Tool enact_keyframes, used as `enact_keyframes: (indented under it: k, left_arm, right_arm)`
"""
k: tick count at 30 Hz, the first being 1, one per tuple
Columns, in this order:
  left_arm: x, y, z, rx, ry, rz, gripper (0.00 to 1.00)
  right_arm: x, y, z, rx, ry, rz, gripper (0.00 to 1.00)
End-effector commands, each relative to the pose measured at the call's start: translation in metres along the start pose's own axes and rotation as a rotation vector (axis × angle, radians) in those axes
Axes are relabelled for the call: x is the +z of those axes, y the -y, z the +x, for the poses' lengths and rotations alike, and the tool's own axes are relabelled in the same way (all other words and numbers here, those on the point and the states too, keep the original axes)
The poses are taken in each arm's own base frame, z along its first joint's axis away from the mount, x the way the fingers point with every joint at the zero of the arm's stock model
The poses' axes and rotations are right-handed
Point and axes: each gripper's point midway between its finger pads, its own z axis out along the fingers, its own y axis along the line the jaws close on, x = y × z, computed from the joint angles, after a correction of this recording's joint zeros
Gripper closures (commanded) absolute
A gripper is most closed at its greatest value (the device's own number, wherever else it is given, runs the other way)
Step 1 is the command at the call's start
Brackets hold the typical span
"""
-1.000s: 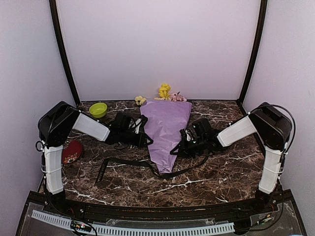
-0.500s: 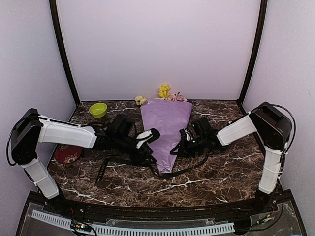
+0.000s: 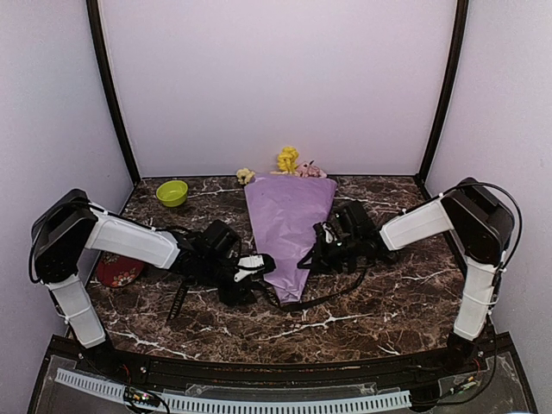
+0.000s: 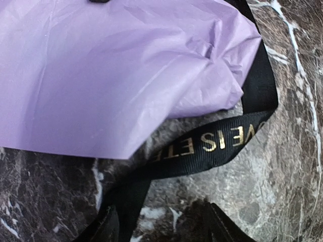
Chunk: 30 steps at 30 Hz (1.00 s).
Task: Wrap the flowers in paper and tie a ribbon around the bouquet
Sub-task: Pick up the folded bouquet from the center of the board, then adjust the ribbon at the center of the board.
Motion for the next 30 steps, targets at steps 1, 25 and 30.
enact_keyframes:
  k: [1,25,30]
  left_arm:
    - [0.005,-0.021,0.007,0.017,-0.058,-0.106,0.41]
    - [0.037,-0.017,0.013,-0.003,-0.088,-0.032,0.53]
    - [0.031,-0.004,0.016,-0.037,-0.065,0.018,0.98]
  right_arm:
    - [-0.011,-0.026,-0.012,-0.078,0.046,-0.034,1.0]
    - [-0.019,-0.026,-0.014,-0.092,0.061,-0.021,1.0]
    - [-0.026,-0.03,-0.016,-0.093,0.076,-0.027,1.0]
